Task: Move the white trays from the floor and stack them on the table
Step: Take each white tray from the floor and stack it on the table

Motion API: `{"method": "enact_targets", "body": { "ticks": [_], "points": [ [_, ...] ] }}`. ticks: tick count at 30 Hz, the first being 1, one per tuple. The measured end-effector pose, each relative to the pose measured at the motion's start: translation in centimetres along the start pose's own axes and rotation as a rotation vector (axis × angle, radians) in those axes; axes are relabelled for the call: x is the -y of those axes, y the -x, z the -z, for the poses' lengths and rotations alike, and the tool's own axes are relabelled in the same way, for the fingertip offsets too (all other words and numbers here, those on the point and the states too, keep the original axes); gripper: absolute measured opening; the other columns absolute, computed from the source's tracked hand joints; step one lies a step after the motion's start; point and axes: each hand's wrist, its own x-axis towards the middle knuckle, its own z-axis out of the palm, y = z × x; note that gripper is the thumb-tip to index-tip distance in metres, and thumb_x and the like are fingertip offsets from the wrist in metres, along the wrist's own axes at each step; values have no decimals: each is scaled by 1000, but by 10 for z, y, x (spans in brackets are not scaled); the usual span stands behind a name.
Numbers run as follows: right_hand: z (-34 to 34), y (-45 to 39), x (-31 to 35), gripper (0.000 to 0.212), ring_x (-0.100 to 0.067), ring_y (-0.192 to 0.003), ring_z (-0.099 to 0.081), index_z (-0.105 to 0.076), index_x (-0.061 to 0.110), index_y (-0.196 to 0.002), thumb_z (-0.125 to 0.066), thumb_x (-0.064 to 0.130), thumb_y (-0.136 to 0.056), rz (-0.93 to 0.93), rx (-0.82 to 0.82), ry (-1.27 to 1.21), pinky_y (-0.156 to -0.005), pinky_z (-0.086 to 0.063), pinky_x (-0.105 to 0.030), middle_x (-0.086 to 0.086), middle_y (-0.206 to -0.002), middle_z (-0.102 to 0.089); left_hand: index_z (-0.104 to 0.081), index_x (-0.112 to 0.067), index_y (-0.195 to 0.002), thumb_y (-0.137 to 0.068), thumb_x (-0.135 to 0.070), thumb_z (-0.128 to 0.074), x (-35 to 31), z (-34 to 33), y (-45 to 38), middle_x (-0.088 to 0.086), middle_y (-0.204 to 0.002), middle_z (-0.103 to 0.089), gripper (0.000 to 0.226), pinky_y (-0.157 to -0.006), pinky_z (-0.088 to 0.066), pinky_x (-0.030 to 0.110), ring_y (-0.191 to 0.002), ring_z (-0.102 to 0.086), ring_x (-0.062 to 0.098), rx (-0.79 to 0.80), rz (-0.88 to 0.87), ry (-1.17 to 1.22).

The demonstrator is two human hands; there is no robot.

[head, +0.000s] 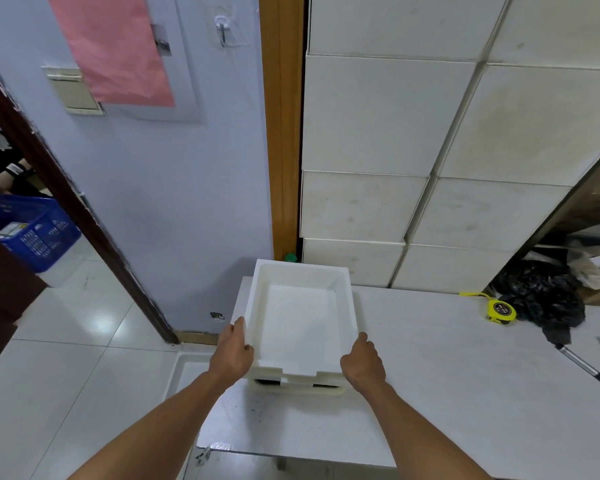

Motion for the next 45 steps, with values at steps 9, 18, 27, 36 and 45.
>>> {"method": "enact_targets", "body": {
  "ticks": [9,18,27,36,45],
  "points": [
    [-1,-9,11,41,-29,-118,-42,-40,5,-128,-44,7,-88,82,-2,134,-81,-46,-35,-11,-131,-41,-14,-16,-149,-92,-7,-45,8,-6,-9,16,-137,-36,66,-100,-40,39,-125,-38,30,90,7,-64],
    [-5,-15,15,44,-30,-121,-41,-38,3,-131,-46,9,-87,63,15,198,-89,-47,-38,-12,-135,-37,-36,-10,-139,-97,-21,-39,24,-10,-21,15,-127,-54,44,-96,-49,44,-111,-55,31,119,91,75],
    [-23,-14,75,53,-32,-127,-38,-41,6,-138,-53,10,-86,214,-251,325,-98,-43,-38,-16,-145,-31,-52,-10,-89,-101,-42,-28,61,12,-23,6,-92,-56,42,-83,-41,32,-88,-53,21,104,124,215],
    [-103,1,201,44,-28,-122,-46,-53,4,-131,-50,-1,-87,501,-200,185,-96,-49,-38,-13,-135,-46,-59,-4,-103,-100,-40,-30,164,67,-48,17,-111,-64,46,-93,-46,42,-108,-55,35,124,290,237],
    [-227,10,292,37,-28,-117,-51,-56,3,-125,-50,1,-89,666,47,242,-90,-47,-34,-12,-128,-52,-62,-1,-113,-97,-25,-40,293,88,-89,18,-119,-64,36,-96,-45,36,-111,-57,35,148,501,331]
  ]
}}
